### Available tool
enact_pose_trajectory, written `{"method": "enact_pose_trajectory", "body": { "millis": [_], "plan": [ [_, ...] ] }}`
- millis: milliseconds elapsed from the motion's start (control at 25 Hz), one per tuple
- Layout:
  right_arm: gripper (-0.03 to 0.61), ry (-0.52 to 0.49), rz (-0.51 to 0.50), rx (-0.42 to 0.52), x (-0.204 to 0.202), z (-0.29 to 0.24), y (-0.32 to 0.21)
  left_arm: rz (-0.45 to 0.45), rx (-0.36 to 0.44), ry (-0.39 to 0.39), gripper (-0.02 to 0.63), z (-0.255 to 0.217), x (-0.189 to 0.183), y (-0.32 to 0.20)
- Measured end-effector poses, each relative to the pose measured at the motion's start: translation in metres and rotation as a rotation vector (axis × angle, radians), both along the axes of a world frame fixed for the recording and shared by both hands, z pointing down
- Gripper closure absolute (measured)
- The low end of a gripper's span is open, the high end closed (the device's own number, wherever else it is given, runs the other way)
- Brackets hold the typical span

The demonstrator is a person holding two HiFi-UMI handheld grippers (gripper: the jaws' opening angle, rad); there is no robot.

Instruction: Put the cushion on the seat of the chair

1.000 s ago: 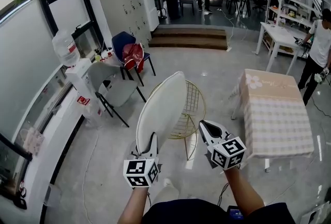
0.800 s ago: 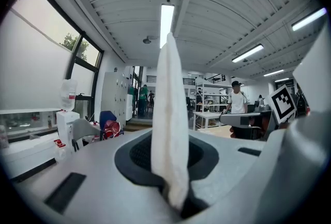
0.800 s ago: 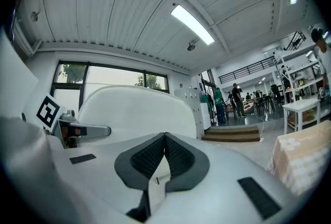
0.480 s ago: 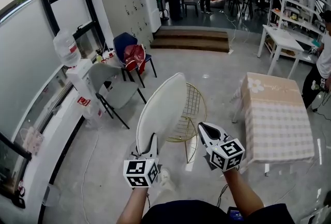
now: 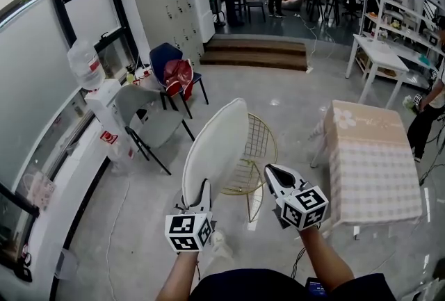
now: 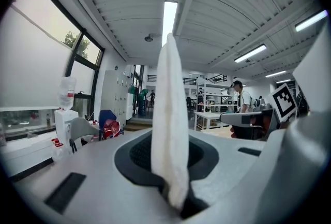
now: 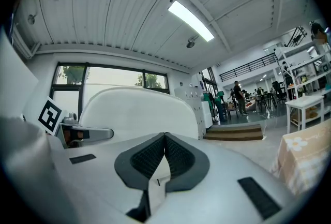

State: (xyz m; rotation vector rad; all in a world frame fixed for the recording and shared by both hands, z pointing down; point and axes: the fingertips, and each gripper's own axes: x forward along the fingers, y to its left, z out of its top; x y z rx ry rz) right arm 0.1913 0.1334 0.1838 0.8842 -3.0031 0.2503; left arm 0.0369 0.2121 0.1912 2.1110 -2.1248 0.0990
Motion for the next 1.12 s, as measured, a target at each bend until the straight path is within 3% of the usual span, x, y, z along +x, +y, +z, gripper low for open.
{"method": "enact_pose_trajectory", "body": {
  "millis": [360, 1120],
  "plan": [
    [0.558, 0.007, -0.007, -0.018, -0.018, 0.007, -0.033, 0.006, -0.023, -0.002, 0.552, 0.006, -0.016, -0.037],
    [0.558, 0.038, 0.028, -0.066, -0.086, 0.013, -0.133, 0.058, -0.055, 0.048, 0.552, 0.009, -0.083, -0.14]
  ]
}}
